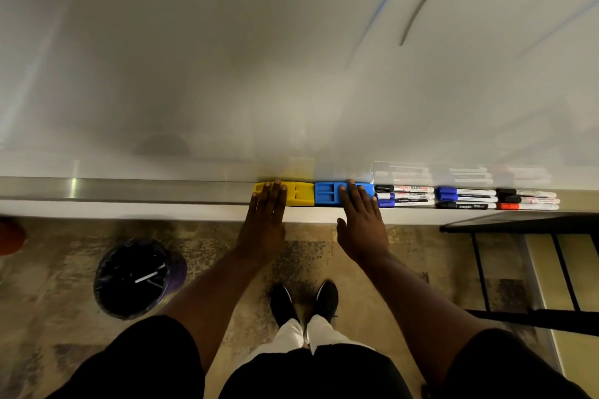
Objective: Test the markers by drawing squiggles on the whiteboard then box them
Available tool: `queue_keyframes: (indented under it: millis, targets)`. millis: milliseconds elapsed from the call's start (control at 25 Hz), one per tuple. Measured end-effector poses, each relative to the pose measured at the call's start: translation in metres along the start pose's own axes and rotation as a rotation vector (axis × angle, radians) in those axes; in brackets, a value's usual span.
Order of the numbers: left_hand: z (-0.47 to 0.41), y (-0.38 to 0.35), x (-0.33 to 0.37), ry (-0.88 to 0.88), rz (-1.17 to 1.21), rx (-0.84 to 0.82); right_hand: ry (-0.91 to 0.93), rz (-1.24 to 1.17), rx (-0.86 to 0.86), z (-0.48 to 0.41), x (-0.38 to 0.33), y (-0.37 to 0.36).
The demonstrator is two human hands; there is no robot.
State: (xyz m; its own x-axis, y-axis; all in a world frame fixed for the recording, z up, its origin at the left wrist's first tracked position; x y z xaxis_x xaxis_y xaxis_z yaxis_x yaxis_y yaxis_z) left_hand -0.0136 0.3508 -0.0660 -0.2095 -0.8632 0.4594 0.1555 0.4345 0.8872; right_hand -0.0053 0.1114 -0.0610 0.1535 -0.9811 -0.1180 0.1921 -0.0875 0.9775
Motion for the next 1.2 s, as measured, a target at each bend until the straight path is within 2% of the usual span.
queue_keyframes:
  millis: [200, 480, 760, 1040, 1200]
  targets:
    - [0.0, 0.0, -0.005, -0.032, -0.025, 0.01, -0.012, -0.002, -0.008, 0.001, 0.001, 0.001]
    - [-0.005, -0.003, 0.008, 0.095, -0.008, -0.066, -0.007, 0.009, -0.021, 0.001, 0.003, 0.0]
    - [-0.007, -0.004, 0.01, 0.101, -0.013, -0.093, 0.005, 0.021, -0.038, 0.001, 0.004, -0.002]
    - [-0.003, 0.003, 0.011, 0.124, -0.096, -0.205, -0.017, 0.082, -0.112, 0.004, 0.0, 0.003]
    - [0.008, 0.013, 0.008, 0.116, -0.105, -0.2, -0.019, 0.065, -0.137, 0.008, 0.001, 0.013]
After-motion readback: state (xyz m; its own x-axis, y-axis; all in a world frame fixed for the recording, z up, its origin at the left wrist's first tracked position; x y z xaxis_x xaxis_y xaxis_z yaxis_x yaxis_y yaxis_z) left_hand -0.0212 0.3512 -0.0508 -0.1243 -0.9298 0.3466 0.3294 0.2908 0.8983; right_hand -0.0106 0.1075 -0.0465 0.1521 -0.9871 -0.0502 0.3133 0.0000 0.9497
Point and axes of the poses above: each hand's wrist, its own z-axis away from the middle knuckle, its own y-axis out of the back of the hand, x = y × z, the point moved 1 cm from there along -z, towards the middle knuckle, and after that the axes turned 10 degrees about z, right-handed, at the moved point
